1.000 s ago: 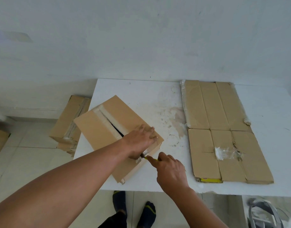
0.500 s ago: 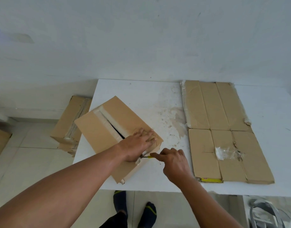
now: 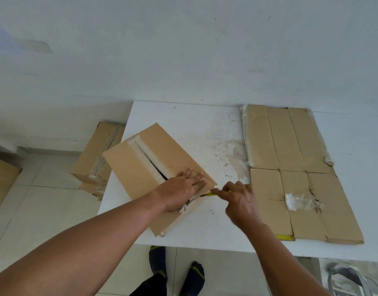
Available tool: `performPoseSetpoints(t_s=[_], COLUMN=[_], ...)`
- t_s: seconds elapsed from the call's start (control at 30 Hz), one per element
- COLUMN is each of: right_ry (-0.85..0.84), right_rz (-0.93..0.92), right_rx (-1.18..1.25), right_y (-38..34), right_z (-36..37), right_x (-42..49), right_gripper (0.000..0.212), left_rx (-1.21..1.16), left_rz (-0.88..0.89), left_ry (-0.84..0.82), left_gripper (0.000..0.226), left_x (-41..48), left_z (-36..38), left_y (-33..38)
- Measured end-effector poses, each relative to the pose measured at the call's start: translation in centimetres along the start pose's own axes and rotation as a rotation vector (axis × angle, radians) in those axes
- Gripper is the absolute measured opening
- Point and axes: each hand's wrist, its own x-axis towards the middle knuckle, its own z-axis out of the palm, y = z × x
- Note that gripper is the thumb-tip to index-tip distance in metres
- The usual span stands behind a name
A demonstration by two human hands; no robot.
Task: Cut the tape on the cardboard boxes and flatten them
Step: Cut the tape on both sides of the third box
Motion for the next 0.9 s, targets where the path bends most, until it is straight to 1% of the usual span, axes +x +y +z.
performPoseSetpoints(t_s=[0.1,0.2,0.27,0.3,0.37,0.43,0.5,0.57,0.63,0.67,0.7,0.73,0.8,0.83,0.9], right_ry=[0.039,0.034,0.01,-0.01,-0.08,-0.147,-0.123,-0.089,-0.07,-0.067,-0.082,-0.12,-0.208,-0.232,-0.246], right_rz=[-0.053,-0.086,-0.032,0.011,0.167,0.422,0.687,0.929,1.045,1.05,1.025,0.996,0.96,0.959,0.963], right_rx=[-0.034,-0.021,0.064,0.163,0.426,0.652,0.862,1.051,1.229,1.317,1.352,1.324,1.233,1.192,1.139], right_y=[1.0,1.4,1.9,2.1,1.8,0.8,-0.3,-1.2,-2.6,-3.5,-4.6,-5.7,-7.7,-8.3,-8.4], right_z=[-0.4,-0.9,-0.8,-0.7,-0.6,-0.4,0.6,1.3,1.2,1.0,0.6,0.5,0.2,0.3,0.6], right_x=[0.1,0.0,-0.6,-1.1,-2.3,-3.3,-4.0,-3.7,-2.6,-1.9,-1.2,-0.6,0.2,0.4,1.0], right_gripper=[0.076,0.074,0.065,0.06,0.049,0.033,0.024,0.019,0.015,0.011,0.016,0.028,0.049,0.054,0.058], left_rx=[-0.054,-0.153,-0.181,-0.185,-0.173,-0.151,-0.147,-0.178,-0.194,-0.199,-0.208,-0.222,-0.252,-0.265,-0.226], left_rz=[-0.019,-0.051,-0.043,-0.033,-0.023,-0.023,-0.028,-0.059,-0.124,-0.16,-0.192,-0.221,-0.264,-0.278,-0.284], left_ry=[0.01,-0.001,0.024,0.051,0.121,0.211,0.289,0.321,0.312,0.314,0.322,0.335,0.322,0.292,0.226], left_gripper=[0.079,0.077,0.069,0.062,0.054,0.05,0.044,0.041,0.039,0.036,0.031,0.027,0.031,0.039,0.063], left_x=[-0.1,0.7,1.0,1.0,1.1,1.1,0.9,0.6,0.6,0.7,0.9,1.1,1.7,1.9,1.7], left_z=[-0.3,-1.5,-2.5,-2.9,-3.2,-2.8,-2.0,-1.2,-0.8,-1.0,-1.3,-1.7,-2.5,-2.8,-3.2], left_y=[0.1,0.2,-0.1,-0.3,-0.7,-1.0,-1.4,-1.5,-1.3,-1.1,-1.0,-0.9,-1.0,-1.2,-2.2])
